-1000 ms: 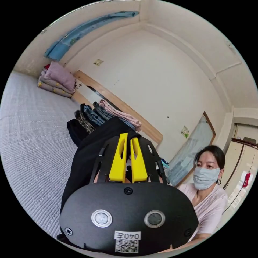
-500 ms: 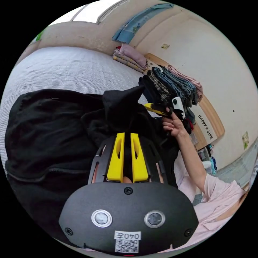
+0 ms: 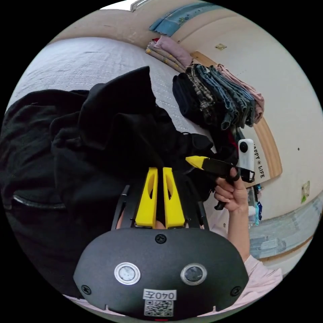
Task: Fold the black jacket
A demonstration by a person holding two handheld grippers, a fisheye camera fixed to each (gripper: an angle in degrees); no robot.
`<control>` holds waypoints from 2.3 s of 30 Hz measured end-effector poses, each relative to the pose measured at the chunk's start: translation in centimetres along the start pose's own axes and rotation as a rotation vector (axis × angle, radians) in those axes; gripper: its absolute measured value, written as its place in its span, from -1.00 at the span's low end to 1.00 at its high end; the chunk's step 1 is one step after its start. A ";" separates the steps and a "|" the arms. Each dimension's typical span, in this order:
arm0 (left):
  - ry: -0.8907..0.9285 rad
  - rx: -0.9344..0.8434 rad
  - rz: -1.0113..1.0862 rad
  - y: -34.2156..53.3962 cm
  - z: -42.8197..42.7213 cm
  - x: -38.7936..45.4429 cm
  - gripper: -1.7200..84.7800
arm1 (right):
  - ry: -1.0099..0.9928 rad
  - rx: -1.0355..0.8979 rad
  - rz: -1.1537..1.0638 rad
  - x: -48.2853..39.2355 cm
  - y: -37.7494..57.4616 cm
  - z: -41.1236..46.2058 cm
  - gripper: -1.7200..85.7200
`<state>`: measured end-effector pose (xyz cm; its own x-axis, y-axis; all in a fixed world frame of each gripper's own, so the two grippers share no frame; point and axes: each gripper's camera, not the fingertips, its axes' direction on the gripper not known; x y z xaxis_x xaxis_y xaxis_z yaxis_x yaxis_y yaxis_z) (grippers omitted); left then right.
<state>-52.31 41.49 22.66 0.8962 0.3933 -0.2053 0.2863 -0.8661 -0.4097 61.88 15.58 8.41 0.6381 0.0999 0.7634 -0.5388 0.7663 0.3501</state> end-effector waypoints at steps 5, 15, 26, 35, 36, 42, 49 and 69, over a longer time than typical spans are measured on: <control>0.524 0.013 0.259 1.5 -8.4 5.1 -0.99 | 0.036 0.147 -0.086 -4.4 4.6 -6.0 -0.97; 0.638 -0.322 -0.200 16.4 0.5 -5.3 -0.98 | 0.186 -0.007 -0.127 -7.8 9.0 -0.6 -0.96; -0.021 -0.205 0.150 21.6 -2.4 8.2 -0.97 | 0.201 -0.129 -0.204 -11.3 7.6 7.7 -0.96; -0.640 0.019 0.444 26.8 -1.5 18.6 -0.98 | 0.472 -0.021 -0.193 -10.7 -0.7 10.6 -0.98; -0.654 0.034 0.547 27.0 0.1 20.9 -0.98 | 0.498 -0.019 -0.185 -10.4 -1.8 11.1 -0.98; -0.696 -0.096 0.764 28.6 10.5 25.6 -0.98 | 0.569 -0.147 -0.032 -4.0 -11.3 18.3 -0.98; -0.569 -0.176 0.712 28.7 13.1 23.1 -0.98 | 0.385 0.106 0.213 3.7 -19.1 16.1 -0.98; -0.197 -0.163 0.548 22.7 2.6 12.0 -0.98 | 0.519 -0.228 -0.002 0.7 -19.0 29.1 -0.98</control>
<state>-35.97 27.31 8.57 0.8526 -0.0872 -0.5153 -0.1371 -0.9888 -0.0595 56.52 -17.41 18.08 0.8568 0.3530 0.3759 -0.4416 0.8787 0.1813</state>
